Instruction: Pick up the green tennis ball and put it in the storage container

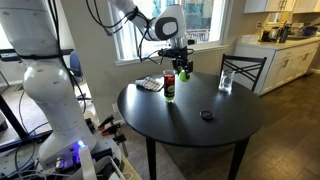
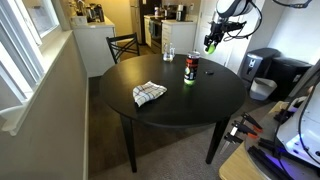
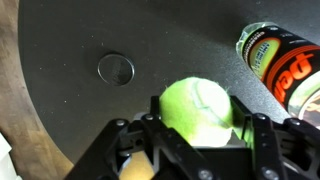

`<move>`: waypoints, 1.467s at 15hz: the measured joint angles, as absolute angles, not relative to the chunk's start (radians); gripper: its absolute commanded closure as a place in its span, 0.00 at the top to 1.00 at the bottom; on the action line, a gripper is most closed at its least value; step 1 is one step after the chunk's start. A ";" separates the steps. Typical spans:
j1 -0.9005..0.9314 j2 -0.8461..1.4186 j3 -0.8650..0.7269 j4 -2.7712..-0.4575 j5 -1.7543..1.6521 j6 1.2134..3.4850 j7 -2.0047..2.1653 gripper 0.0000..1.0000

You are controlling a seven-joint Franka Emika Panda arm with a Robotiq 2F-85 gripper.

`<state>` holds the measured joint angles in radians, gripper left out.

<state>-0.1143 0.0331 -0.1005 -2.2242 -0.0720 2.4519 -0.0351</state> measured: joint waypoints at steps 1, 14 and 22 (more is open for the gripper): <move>-0.106 0.026 -0.093 -2.223 -0.072 2.454 -0.035 0.42; -0.010 -0.052 -0.031 -2.257 -0.007 2.471 -0.095 0.42; -0.007 -0.052 -0.031 -2.296 0.072 2.479 -0.214 0.42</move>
<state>-0.0066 -0.0520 -0.0306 -2.2959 0.0717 2.4794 -0.2140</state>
